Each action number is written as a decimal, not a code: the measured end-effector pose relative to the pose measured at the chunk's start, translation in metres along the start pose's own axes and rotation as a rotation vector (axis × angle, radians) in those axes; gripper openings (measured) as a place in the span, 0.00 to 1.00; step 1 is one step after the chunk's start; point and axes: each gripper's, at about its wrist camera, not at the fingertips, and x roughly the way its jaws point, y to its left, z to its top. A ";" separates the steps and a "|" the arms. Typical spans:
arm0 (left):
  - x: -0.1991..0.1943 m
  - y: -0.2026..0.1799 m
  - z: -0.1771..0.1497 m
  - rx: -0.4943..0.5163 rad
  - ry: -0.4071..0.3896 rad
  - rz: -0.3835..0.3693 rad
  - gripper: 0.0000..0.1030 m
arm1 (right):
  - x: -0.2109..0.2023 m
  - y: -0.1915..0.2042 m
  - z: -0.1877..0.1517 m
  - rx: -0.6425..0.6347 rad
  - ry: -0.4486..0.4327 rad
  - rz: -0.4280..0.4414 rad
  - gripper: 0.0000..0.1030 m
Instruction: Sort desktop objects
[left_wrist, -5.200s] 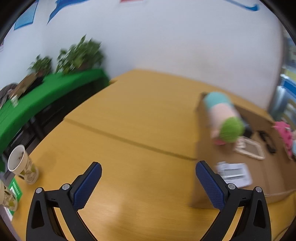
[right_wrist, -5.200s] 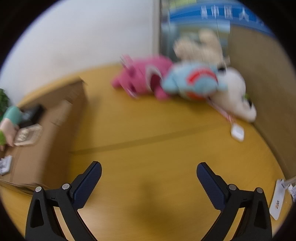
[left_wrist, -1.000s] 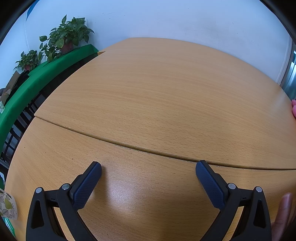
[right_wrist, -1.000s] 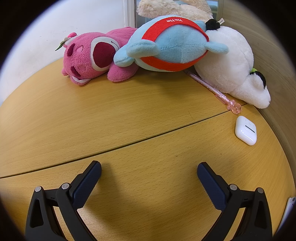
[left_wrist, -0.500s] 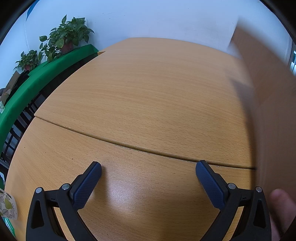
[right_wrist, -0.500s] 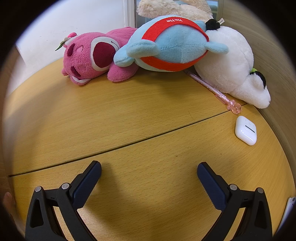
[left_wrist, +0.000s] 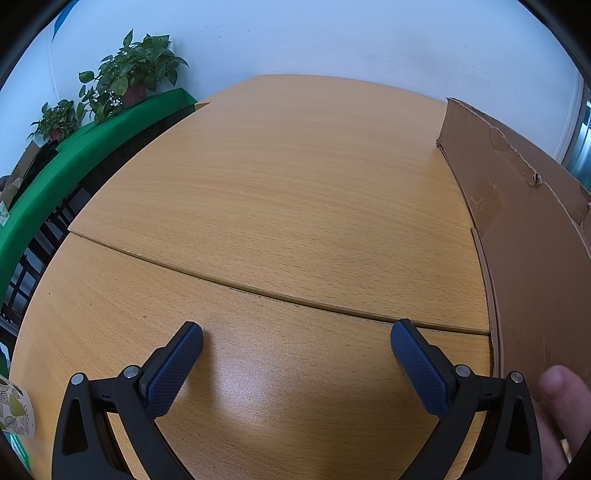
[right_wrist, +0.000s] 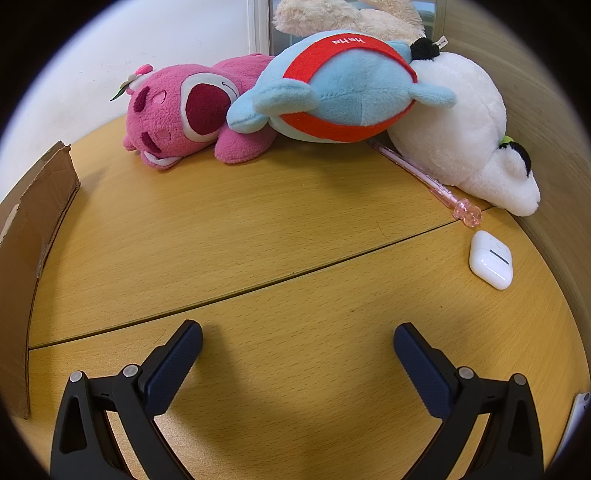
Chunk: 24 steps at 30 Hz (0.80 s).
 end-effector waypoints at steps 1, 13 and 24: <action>0.000 0.000 0.000 0.000 0.000 0.000 1.00 | 0.000 0.000 0.000 0.000 0.000 0.000 1.00; 0.000 0.000 0.000 0.002 0.000 -0.001 1.00 | -0.001 0.000 -0.002 -0.001 0.000 0.001 1.00; 0.000 0.000 0.000 0.003 0.000 -0.002 1.00 | -0.001 -0.001 -0.003 -0.002 0.000 0.001 1.00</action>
